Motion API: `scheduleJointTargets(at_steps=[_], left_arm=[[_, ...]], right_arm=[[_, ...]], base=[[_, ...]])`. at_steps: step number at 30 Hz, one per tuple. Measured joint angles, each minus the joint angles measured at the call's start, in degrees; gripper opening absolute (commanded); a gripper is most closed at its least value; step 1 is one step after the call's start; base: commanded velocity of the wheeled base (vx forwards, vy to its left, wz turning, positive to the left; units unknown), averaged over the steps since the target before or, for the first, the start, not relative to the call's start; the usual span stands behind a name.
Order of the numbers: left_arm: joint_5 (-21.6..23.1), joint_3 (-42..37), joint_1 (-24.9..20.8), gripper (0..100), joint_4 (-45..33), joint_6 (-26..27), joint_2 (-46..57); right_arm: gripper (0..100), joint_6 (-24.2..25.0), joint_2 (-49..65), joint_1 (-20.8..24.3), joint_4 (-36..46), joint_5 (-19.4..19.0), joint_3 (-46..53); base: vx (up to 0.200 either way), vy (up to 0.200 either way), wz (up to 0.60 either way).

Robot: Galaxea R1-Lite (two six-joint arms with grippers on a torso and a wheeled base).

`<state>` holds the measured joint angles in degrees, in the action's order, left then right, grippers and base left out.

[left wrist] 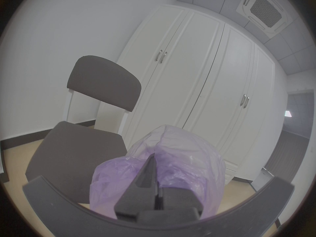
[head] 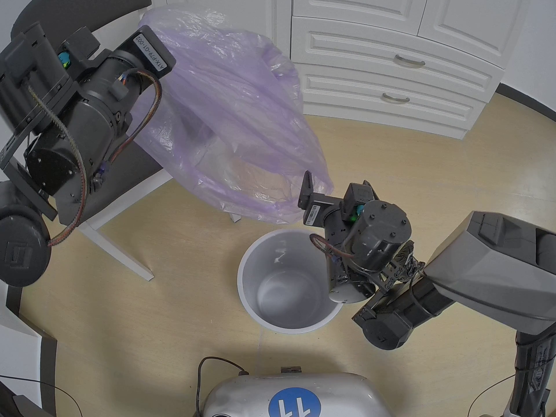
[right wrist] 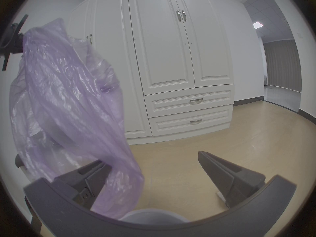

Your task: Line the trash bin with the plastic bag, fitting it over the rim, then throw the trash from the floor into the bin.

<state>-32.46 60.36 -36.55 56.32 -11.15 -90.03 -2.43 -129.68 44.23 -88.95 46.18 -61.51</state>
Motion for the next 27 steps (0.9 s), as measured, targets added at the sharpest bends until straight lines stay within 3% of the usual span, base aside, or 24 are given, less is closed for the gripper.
scheduleJointTargets(at_steps=[7, 11, 19, 27], left_arm=[[0.12, 0.06, 1.9, 0, 0.0, 1.15, -0.1], [-0.44, 0.61, 1.77, 0, 0.0, 1.12, -0.38], [-4.34, 3.29, 0.61, 0, 0.0, 1.15, -2.28], [-5.74, 4.34, -1.07, 0, 0.0, 1.19, -3.49]], right_arm=[[100, 0.16, 0.52, -1.65, -0.02, -0.63, -0.12], [100, 1.74, 0.27, 0.72, -0.02, -0.72, 0.18], [100, 10.76, -4.79, 6.96, 0.71, -1.02, -1.07], [100, 21.38, -12.18, 9.22, 10.18, -1.12, -7.28]], base=[[0.0, 0.0, 0.0], [0.0, 0.0, 0.0], [0.0, 0.0, 0.0], [0.0, 0.0, 0.0]])
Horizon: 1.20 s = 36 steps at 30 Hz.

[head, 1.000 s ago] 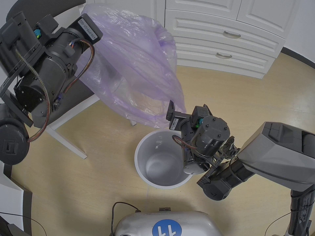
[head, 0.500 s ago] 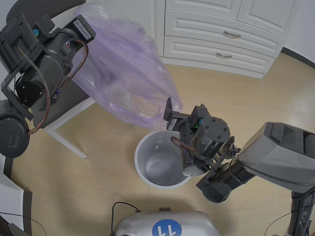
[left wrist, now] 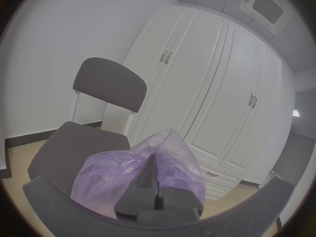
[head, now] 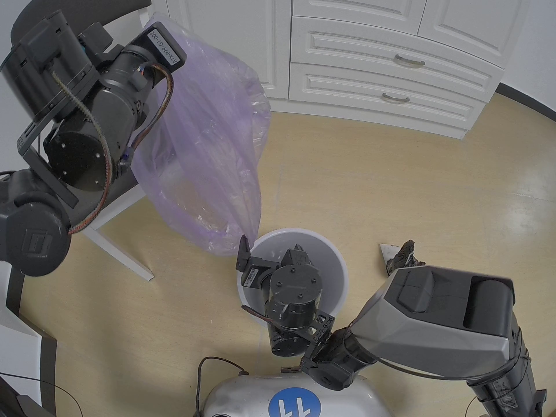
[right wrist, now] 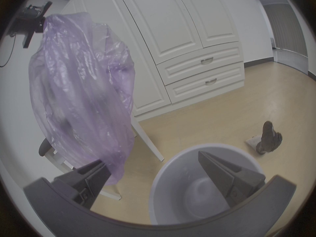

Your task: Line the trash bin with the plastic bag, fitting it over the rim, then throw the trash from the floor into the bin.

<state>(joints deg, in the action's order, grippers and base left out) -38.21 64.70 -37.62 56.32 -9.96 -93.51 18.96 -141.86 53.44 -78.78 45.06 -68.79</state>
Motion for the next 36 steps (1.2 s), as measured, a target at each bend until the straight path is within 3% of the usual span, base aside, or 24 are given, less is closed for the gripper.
scheduleJointTargets(at_steps=[8, 16, 24, 36], left_arm=[[-0.77, 0.22, -0.66, 0, 0.37, 0.44, -0.56], [-1.48, 0.27, -1.95, 0, 0.61, 0.63, -0.98], [-3.07, 1.84, -3.08, 0, 0.9, 1.4, -1.68], [-3.56, 2.58, -3.91, 0, 1.07, 1.51, -2.82]], right_arm=[[100, 0.78, -0.5, -0.48, 0.24, 0.1, -1.13], [100, 4.11, -0.21, 4.82, 0.41, 0.05, -0.26], [100, 6.0, -4.45, 7.55, 0.46, -0.04, -6.6], [100, 6.35, -10.79, 7.36, 4.92, 0.27, -17.46]], base=[[0.0, 0.0, 0.0], [0.0, 0.0, 0.0], [0.0, 0.0, 0.0], [0.0, 0.0, 0.0]])
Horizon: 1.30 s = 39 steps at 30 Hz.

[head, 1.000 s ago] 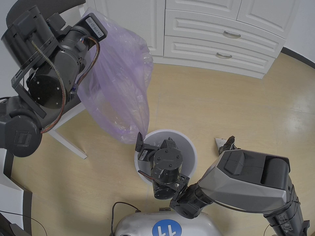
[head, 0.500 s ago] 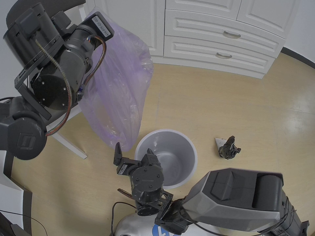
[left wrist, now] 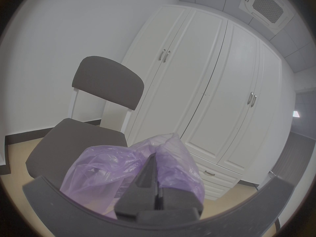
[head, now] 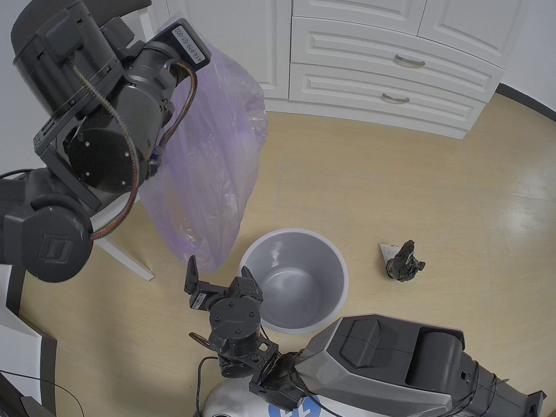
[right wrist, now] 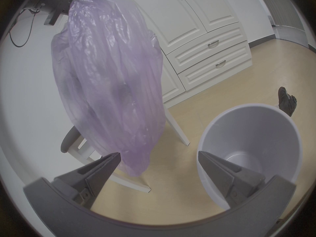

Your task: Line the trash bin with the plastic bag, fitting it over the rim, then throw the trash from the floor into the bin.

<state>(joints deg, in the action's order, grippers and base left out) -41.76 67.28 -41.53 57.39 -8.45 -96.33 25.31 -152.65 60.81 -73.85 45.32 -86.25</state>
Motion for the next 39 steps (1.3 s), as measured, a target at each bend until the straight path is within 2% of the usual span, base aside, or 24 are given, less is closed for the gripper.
scheduleJointTargets(at_steps=[9, 25, 28, 35, 39], left_arm=[[-2.29, -0.17, -0.91, 0, 3.94, 2.44, -0.69], [-2.57, -0.48, -0.83, 0, 5.14, 3.52, -0.66], [-2.44, -0.48, -0.22, 0, 4.88, 3.55, -0.55], [-1.96, -0.05, 2.36, 0, 4.02, 3.52, -0.69], [-1.83, 0.16, 3.44, 0, 3.62, 3.5, -1.1]], right_arm=[[100, -0.05, -1.6, -1.66, 3.16, 0.16, -6.08], [100, -1.91, -1.24, -12.19, 4.3, -0.2, -10.52], [100, -2.4, -0.35, -14.29, 5.36, -2.33, -8.4], [100, -3.04, 5.08, -19.52, 9.61, -11.14, 0.63], [100, -3.55, 9.02, -22.36, 11.23, -13.31, 3.8]], base=[[0.0, 0.0, 0.0], [0.0, 0.0, 0.0], [0.0, 0.0, 0.0], [0.0, 0.0, 0.0], [0.0, 0.0, 0.0]])
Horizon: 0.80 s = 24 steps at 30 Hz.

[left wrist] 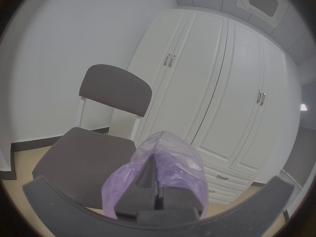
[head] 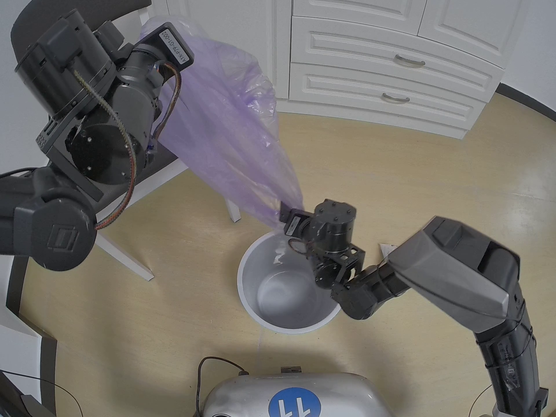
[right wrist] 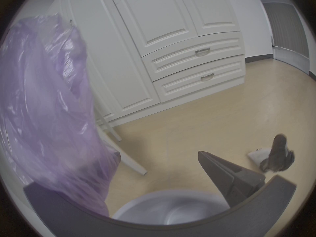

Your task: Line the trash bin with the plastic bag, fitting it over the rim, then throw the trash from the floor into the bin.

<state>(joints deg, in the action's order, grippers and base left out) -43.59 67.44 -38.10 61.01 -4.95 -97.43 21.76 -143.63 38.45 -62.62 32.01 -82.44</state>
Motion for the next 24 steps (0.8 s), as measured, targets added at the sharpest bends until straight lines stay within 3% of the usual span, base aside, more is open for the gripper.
scheduleJointTargets(at_steps=[13, 24], left_arm=[[1.34, -0.51, 2.82, 0, -2.41, -0.09, -0.84], [5.56, -3.96, 3.75, 0, -2.79, -0.09, -1.66]], right_arm=[[100, -7.18, 12.64, -7.06, 2.72, -7.3, 12.54], [100, -12.81, 24.11, -13.86, 7.86, -12.4, 21.98]], base=[[0.0, 0.0, 0.0], [0.0, 0.0, 0.0]])
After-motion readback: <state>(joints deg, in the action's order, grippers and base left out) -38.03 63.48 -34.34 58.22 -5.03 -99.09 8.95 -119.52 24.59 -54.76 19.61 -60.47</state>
